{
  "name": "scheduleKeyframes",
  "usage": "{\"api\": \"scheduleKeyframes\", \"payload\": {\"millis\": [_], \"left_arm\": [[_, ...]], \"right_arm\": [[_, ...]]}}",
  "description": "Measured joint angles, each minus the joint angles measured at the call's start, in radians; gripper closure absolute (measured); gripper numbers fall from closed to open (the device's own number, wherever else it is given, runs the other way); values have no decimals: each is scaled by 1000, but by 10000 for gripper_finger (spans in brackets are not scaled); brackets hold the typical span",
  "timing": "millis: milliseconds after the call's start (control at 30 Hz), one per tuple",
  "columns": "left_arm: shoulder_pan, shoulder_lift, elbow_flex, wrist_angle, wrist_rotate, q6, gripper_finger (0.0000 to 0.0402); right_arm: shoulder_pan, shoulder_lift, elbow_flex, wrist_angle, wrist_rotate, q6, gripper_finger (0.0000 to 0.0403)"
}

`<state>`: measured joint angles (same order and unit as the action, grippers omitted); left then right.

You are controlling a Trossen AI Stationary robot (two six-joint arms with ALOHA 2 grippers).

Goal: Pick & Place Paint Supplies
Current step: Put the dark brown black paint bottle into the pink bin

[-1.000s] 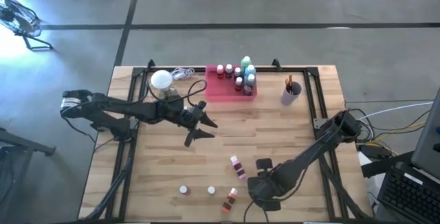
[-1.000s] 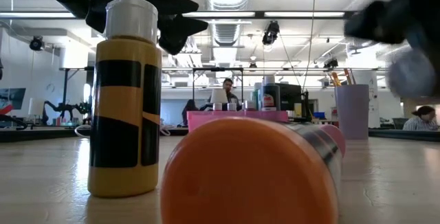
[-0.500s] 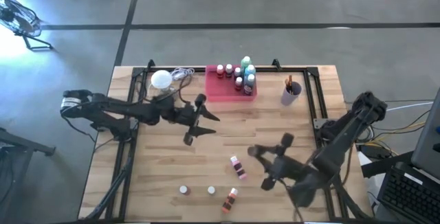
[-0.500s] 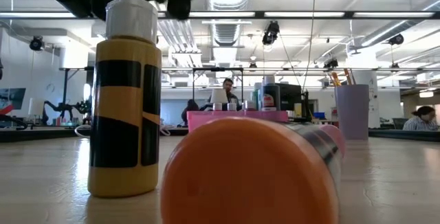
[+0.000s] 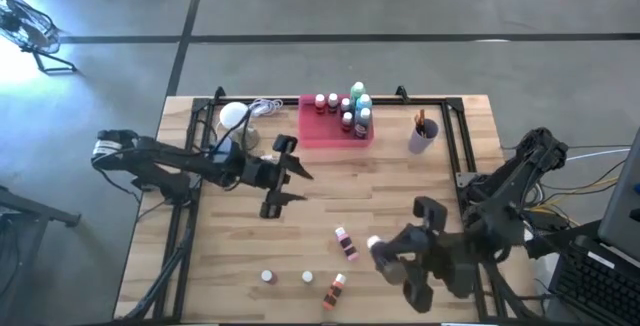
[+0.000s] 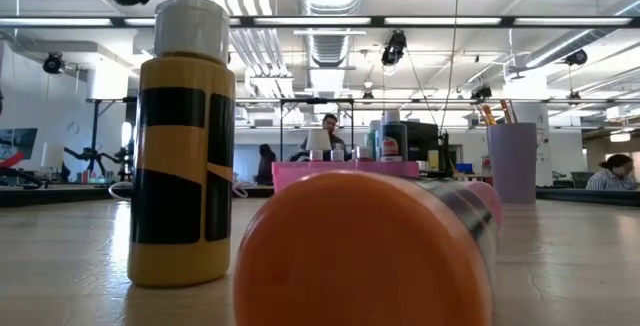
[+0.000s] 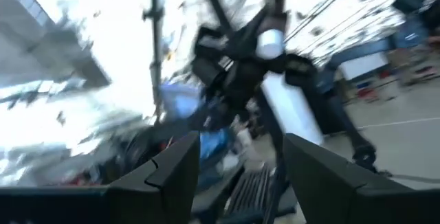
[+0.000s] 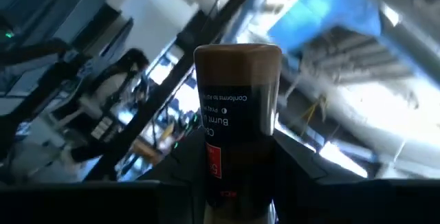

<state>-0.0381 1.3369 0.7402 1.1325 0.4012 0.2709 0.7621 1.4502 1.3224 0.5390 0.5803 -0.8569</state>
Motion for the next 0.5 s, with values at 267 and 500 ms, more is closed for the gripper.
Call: {"api": "scheduleKeyframes", "payload": {"millis": [267, 500], "left_arm": [[-87, 186, 220, 0, 90, 122, 188], [-113, 288, 327, 1, 155, 143, 188]], "right_arm": [[-122, 11, 3, 40, -238, -21, 294], [-126, 11, 0, -36, -345, 21, 295]]}}
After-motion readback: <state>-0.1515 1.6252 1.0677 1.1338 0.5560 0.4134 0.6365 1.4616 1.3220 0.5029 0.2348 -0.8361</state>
